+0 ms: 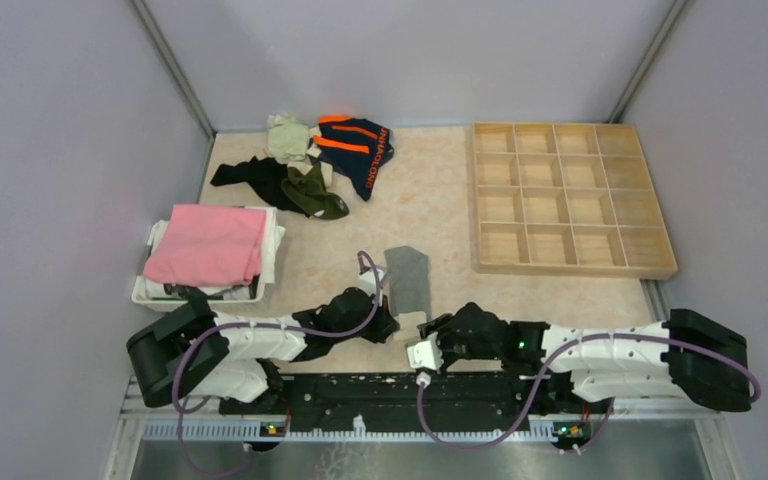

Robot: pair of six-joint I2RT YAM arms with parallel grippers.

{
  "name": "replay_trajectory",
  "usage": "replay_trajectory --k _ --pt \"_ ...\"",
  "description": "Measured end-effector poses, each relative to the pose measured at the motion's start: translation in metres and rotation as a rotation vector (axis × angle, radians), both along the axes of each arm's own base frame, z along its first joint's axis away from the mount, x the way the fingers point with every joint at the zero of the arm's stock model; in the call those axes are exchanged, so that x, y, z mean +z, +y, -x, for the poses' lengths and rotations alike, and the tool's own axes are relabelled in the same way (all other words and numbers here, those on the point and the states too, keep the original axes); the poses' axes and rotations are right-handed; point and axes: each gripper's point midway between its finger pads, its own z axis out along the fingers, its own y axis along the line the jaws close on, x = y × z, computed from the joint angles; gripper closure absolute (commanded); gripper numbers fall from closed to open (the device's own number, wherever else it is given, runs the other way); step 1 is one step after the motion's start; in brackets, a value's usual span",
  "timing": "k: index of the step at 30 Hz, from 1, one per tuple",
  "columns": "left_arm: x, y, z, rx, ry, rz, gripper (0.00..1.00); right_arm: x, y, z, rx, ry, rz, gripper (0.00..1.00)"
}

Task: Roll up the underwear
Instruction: Roll the underwear to the center of the board.

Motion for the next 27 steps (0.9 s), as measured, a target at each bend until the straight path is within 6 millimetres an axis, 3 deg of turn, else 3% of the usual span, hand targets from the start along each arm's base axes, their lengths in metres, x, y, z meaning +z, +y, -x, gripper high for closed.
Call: replay_trajectory --k 13,27 --pt "0.000 0.000 0.000 -0.013 -0.006 -0.007 1.00 -0.040 -0.006 -0.013 0.082 -0.170 0.182 0.52" --pt "0.000 0.000 0.001 -0.016 -0.005 -0.007 1.00 -0.039 0.012 -0.028 0.028 -0.302 0.205 0.56"
